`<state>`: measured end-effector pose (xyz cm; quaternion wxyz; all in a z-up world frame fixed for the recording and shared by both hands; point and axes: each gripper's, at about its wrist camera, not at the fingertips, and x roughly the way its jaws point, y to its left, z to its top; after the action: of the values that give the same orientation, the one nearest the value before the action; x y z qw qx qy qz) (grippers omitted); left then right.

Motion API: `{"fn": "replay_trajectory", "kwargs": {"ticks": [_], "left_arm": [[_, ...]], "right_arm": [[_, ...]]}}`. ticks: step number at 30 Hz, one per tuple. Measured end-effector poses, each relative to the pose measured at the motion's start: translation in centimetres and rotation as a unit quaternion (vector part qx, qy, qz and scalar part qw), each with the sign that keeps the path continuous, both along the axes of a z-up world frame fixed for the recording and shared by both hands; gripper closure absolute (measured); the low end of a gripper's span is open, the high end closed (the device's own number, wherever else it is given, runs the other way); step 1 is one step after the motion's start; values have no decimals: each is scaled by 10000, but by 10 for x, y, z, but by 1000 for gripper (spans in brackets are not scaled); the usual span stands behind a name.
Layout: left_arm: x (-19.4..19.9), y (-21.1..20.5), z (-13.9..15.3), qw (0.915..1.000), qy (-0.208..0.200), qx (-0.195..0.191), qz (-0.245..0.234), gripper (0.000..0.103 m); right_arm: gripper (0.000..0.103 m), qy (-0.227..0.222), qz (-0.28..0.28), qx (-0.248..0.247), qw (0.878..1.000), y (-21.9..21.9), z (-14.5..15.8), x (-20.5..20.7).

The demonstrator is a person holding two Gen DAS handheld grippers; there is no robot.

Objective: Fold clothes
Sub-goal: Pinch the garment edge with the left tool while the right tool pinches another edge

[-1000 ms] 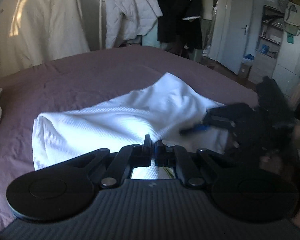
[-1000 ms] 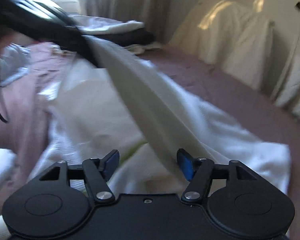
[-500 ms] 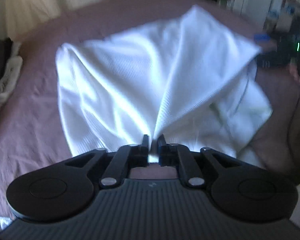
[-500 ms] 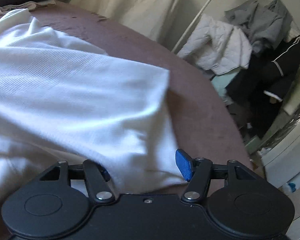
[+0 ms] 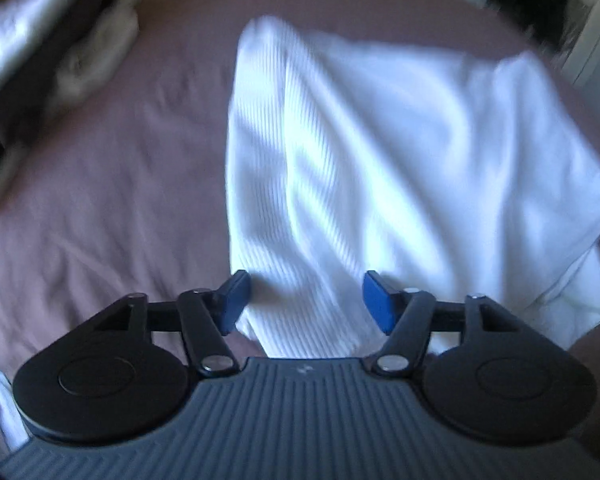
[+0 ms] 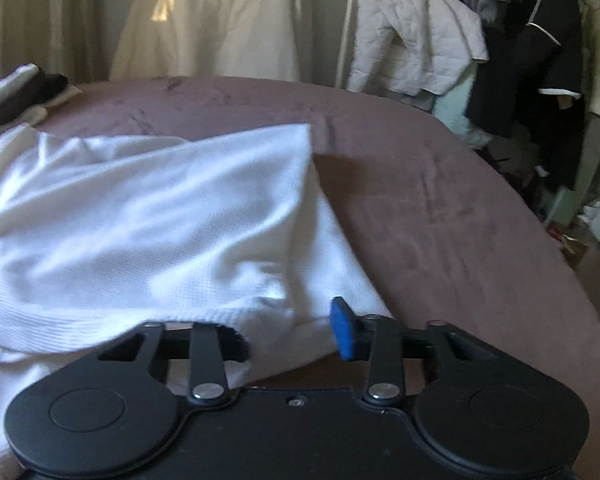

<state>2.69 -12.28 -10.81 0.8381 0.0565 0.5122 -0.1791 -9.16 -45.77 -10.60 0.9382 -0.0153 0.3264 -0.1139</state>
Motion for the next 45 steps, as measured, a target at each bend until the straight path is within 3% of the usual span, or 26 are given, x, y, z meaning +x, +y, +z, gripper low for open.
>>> {"fn": "replay_trajectory", "kwargs": {"ticks": [2,3,4,5,7,10,12,17,19,21,22,24,25,26,28,30,33,36,39,42,45], "left_arm": [[-1,-9,-4,9997,-149,161,-64,36],[-3,-11,-3,9994,-231,238,-101,44],[-5,-13,-1,9987,-305,382,-135,76],[-9,-14,3,9975,-395,548,-187,91],[-13,-9,16,9970,-528,550,-101,98],[-16,7,40,9964,-680,413,282,101],[-17,17,36,9967,-525,439,438,102],[-22,40,-7,9962,179,305,797,103],[-23,44,-5,9961,209,208,830,103],[-19,45,3,9963,251,187,802,102],[-18,47,9,9965,223,156,790,101],[-17,51,23,9970,75,76,771,99],[-17,54,31,9970,-51,-9,777,95],[-17,59,40,9965,-226,-137,798,89],[-14,72,53,9926,-551,-502,957,38],[-4,82,54,9872,-760,-763,1173,38],[25,70,48,9885,-829,-743,1020,42],[47,42,49,9900,-1191,-504,565,44],[62,7,43,9887,-1496,19,-58,44],[83,-10,33,9915,-1268,112,-279,46],[101,-19,24,9914,-1240,205,-371,46]], "right_arm": [[72,-147,50,-77,9999,2,5,-4],[79,-223,100,-93,9997,3,8,-6],[95,-299,165,-93,9994,3,10,-6],[98,-416,164,-103,9989,3,14,-8],[98,-757,-21,-148,9970,0,24,-16],[99,-960,-477,138,9941,-19,25,-29],[98,-1044,-808,384,9905,-34,23,-38],[99,-227,-1334,1604,9777,-66,-33,-34],[97,-168,-1202,1558,9803,-69,-34,-32],[79,130,-889,1260,9880,-69,-24,-23],[60,279,-731,1110,9907,-69,-20,-19],[46,705,-185,859,9936,-72,-10,-15],[46,1070,201,784,9910,-73,-7,-16],[46,1543,547,653,9843,-73,-3,-14],[49,2522,993,177,9624,-67,4,-6],[48,2430,975,-277,9647,-62,23,-2],[48,1594,1011,413,9812,-67,59,10],[47,791,1075,1028,9857,-70,77,33],[46,278,889,1077,9898,-70,80,71],[46,106,696,1290,9891,-79,71,121],[46,367,367,1086,9927,-82,54,157]]}}
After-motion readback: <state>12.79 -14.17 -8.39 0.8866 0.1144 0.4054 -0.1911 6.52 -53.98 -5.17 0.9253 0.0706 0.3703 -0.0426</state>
